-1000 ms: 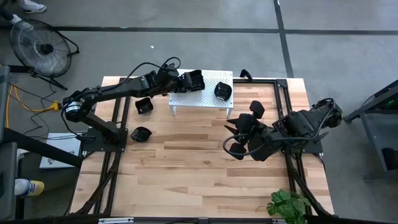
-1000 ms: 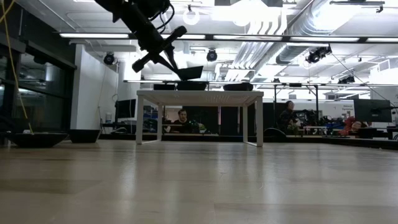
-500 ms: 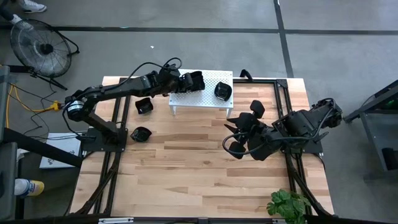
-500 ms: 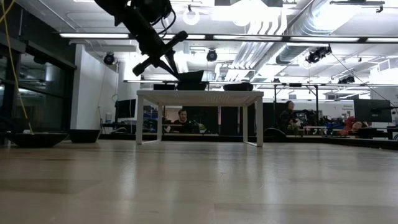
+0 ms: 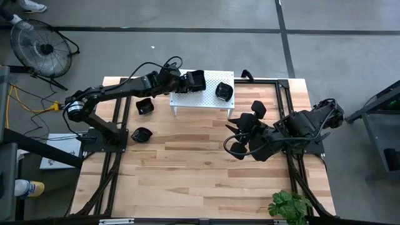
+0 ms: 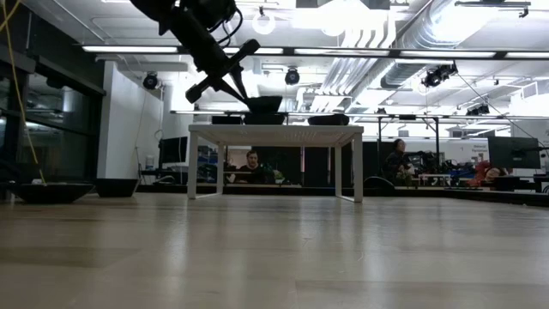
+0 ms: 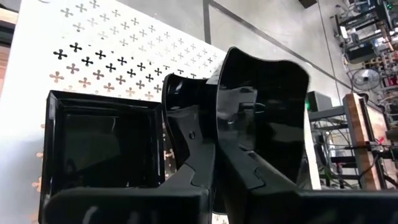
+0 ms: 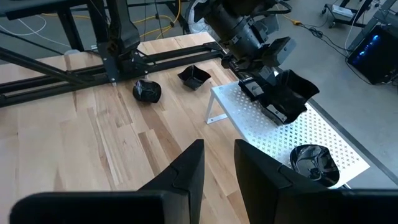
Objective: Pick & Place Mini shaped plates
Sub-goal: Stack the distorted square plate on top of the other distorted square plates on the shelf
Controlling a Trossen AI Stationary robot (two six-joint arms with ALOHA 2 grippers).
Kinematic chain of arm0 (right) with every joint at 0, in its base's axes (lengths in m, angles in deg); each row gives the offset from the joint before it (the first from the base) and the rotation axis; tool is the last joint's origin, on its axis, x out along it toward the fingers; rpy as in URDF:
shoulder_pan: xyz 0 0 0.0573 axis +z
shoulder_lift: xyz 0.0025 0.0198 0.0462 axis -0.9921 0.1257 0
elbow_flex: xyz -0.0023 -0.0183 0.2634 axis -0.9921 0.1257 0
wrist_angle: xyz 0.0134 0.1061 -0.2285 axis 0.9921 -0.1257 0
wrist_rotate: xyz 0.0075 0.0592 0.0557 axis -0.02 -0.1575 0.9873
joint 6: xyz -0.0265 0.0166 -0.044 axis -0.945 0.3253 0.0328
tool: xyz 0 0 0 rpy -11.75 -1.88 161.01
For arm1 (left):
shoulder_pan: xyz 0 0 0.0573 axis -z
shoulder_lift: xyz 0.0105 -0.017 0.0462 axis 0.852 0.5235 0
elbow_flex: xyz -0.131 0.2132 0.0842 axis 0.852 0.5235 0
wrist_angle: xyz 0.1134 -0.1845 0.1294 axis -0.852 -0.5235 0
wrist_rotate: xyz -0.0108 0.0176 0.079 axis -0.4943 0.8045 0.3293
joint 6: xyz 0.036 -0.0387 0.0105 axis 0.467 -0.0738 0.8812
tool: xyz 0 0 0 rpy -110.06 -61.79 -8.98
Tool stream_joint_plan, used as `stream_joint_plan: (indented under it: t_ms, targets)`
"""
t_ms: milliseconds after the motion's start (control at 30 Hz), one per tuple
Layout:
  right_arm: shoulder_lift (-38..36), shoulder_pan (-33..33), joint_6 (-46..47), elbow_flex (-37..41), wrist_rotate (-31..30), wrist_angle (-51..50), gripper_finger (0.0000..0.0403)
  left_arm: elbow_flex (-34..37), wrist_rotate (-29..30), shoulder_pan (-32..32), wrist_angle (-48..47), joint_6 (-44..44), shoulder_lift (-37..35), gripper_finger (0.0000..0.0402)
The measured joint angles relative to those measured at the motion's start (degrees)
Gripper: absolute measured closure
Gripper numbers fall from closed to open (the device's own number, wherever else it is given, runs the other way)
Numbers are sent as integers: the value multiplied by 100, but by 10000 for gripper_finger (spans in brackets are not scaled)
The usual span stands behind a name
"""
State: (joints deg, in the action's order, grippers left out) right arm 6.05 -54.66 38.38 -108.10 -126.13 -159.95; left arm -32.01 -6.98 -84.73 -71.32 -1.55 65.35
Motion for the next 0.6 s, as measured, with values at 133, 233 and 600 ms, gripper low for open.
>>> stream_joint_plan:
  t_ms: [133, 233, 600]
  targets:
    - [0, 0, -2, 0, -2, -2, 320, 0, -3, 0, -7, 3, 0, 378]
    - [0, 0, -2, 0, 0, -2, 320, 0, -1, 0, -7, 7, 0, 371]
    - [2, 0, 0, 0, 24, -4, 320, 4, 45, 0, -53, 185, -2, 364]
